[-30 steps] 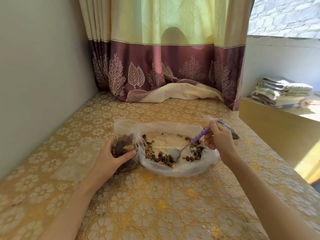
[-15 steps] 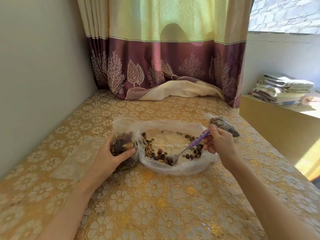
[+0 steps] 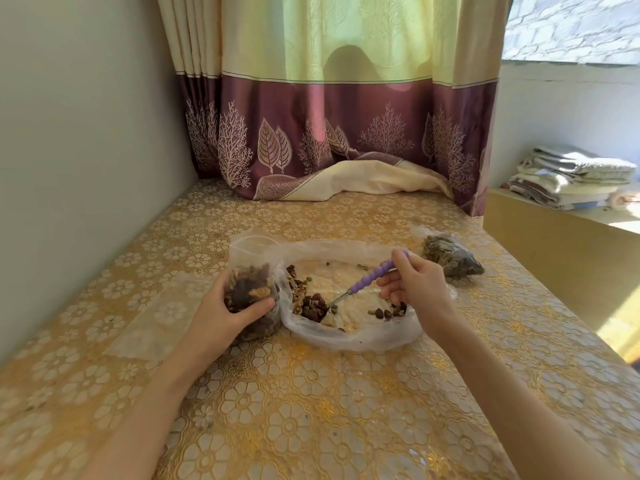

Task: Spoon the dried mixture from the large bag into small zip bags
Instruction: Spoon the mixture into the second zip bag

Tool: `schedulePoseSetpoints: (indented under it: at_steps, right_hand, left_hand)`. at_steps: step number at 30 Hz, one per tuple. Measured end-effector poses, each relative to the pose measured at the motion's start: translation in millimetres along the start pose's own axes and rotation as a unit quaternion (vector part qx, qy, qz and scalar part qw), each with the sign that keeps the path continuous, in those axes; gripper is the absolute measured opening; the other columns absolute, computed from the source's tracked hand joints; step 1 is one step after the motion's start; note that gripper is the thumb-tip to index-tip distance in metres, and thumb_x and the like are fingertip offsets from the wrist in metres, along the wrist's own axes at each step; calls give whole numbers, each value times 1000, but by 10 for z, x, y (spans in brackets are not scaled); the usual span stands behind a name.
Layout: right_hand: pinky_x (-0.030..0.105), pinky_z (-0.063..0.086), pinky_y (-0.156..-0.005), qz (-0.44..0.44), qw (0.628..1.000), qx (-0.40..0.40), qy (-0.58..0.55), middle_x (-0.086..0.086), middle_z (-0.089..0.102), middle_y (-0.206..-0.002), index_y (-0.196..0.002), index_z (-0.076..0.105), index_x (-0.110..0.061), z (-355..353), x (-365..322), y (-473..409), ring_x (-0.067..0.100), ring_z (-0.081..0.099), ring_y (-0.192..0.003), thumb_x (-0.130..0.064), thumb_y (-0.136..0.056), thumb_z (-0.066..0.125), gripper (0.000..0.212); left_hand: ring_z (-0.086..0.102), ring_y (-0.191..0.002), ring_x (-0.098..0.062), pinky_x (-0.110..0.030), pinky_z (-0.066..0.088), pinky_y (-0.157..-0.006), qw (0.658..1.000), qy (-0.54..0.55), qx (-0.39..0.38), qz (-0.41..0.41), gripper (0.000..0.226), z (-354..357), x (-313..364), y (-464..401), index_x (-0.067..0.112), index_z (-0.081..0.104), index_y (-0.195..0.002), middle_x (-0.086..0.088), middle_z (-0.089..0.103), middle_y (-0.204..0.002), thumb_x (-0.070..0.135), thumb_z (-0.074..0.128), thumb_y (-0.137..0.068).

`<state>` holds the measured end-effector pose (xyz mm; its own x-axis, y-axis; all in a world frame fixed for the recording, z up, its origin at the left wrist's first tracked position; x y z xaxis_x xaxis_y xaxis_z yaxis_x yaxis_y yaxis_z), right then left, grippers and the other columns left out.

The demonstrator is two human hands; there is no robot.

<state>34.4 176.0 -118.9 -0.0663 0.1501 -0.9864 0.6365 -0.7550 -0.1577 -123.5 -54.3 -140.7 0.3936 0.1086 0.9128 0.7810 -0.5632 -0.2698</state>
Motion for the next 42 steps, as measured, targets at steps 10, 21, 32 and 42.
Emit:
schedulePoseSetpoints:
  at_steps: [10, 21, 32, 42]
  right_hand:
    - [18, 48, -41, 129, 989, 43, -65, 8, 65, -52, -71, 63, 1, -115, 111, -50, 11, 59, -41, -20, -101, 43, 41]
    - [16, 45, -40, 57, 990, 53, -116, 5, 63, -50, -71, 62, 0, -105, -286, -208, 10, 57, -41, -24, -102, 40, 44]
    - [17, 42, -42, -34, 990, -26, -136, 7, 66, -57, -73, 63, 1, 410, -836, -235, 11, 55, -45, -24, -103, 37, 47]
    - [24, 47, -48, -226, 968, -102, -48, 3, 70, -68, -84, 59, 3, 592, -1004, -17, 16, 59, -55, -16, -103, 36, 35]
  left_hand:
    - [58, -86, 13, -14, 42, -71, 1000, 7, -7, -2, 45, 7, 19, 17, 46, 53, -97, 17, 63, -101, 40, 76, -59]
    - [61, -87, 10, -13, 47, -67, 1000, 29, -4, 5, 51, -6, -4, 0, 45, 56, -100, 28, 66, -96, 44, 78, -54]
    - [63, -86, 6, -11, 49, -67, 998, 61, -6, 3, 52, 2, -19, -11, 33, 59, -104, 22, 67, -96, 41, 77, -56]
    - [62, -84, 7, -8, 48, -64, 997, 71, 1, -7, 54, 6, -30, -24, 36, 54, -104, 9, 65, -102, 43, 76, -55]
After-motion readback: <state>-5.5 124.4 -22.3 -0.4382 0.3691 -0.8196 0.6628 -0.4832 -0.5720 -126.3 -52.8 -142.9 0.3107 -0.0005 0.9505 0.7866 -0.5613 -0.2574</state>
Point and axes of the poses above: each hand's wrist, its own y-axis away from the middle knuckle, its own z-axis out of the palm, x = y × z, the point moved 4 cm from there along -y, towards the middle knuckle
